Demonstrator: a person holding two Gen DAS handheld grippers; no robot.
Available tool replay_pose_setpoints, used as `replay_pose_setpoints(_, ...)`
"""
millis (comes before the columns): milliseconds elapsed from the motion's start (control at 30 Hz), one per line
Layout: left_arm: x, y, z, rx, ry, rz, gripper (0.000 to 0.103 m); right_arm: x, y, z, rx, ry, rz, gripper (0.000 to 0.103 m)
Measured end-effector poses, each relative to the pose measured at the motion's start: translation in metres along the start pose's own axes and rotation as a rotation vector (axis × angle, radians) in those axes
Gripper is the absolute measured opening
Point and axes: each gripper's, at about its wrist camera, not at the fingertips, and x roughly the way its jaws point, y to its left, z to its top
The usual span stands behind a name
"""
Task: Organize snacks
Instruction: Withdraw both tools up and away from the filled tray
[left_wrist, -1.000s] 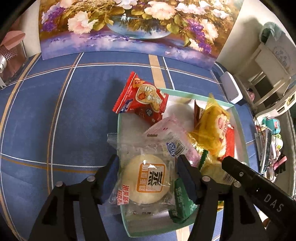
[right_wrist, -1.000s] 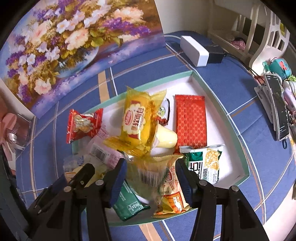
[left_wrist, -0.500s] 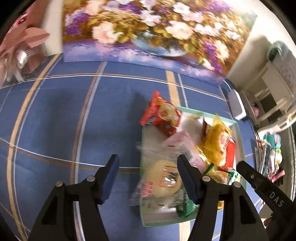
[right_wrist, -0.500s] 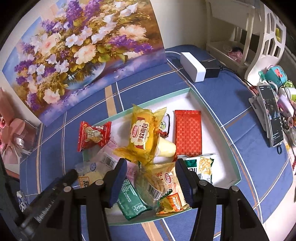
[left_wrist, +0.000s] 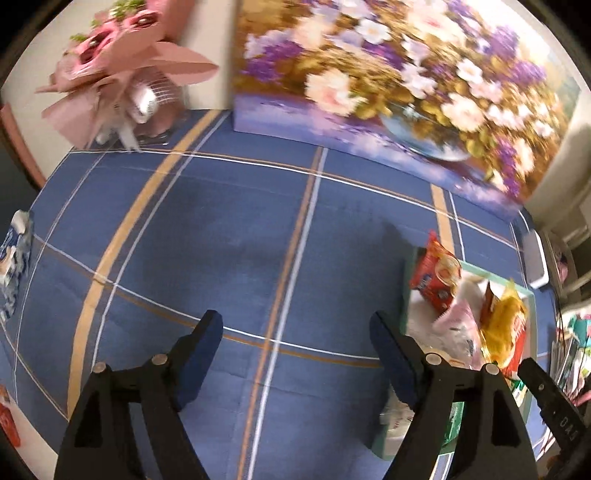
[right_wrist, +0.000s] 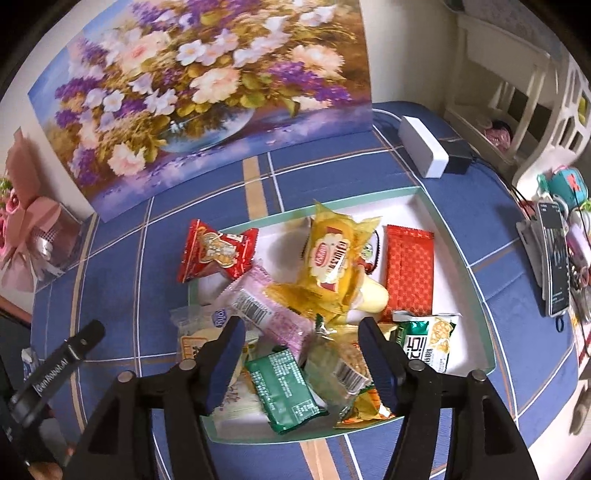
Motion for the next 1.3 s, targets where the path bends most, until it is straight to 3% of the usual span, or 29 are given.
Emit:
replay_pose_setpoints(67,-0.002,0.004,0.0,-0.006,-0.012,0.024,0.083,0.0,0.005,-0.001,-0.018,-0.005,0.001,0.077)
replay_pose_setpoints(133,-0.004,0.007,-0.001,-0.006,-0.023,0.044,0.092,0.0,0.008,-0.002,-0.031,-0.01,0.001,0.084)
replay_pose_setpoints(400,-0.005,0.009,-0.002,-0.006,-0.05,0.073,0.098,-0.002,0.012,-0.002,-0.056,-0.041,-0.013,0.103)
replay_pose_setpoints(667,-0.002,0.013,-0.002,-0.032,-0.04,0.079,0.098,-0.004,0.013,-0.002,-0.061,-0.065,-0.02,0.103)
replay_pose_setpoints(900,-0.004,0.001,-0.006,0.013,-0.037,0.156,0.098,-0.008,0.016,-0.005,-0.078,-0.086,-0.026,0.103)
replay_pose_setpoints(1133,-0.016,-0.003,-0.019,0.013,-0.056,0.187,0.098,-0.016,0.016,-0.015,-0.076,-0.103,-0.02,0.103)
replay_pose_setpoints(1300,-0.025,-0.009,-0.032,0.076,-0.067,0.244,0.098,-0.021,0.016,-0.029,-0.075,-0.111,-0.021,0.103)
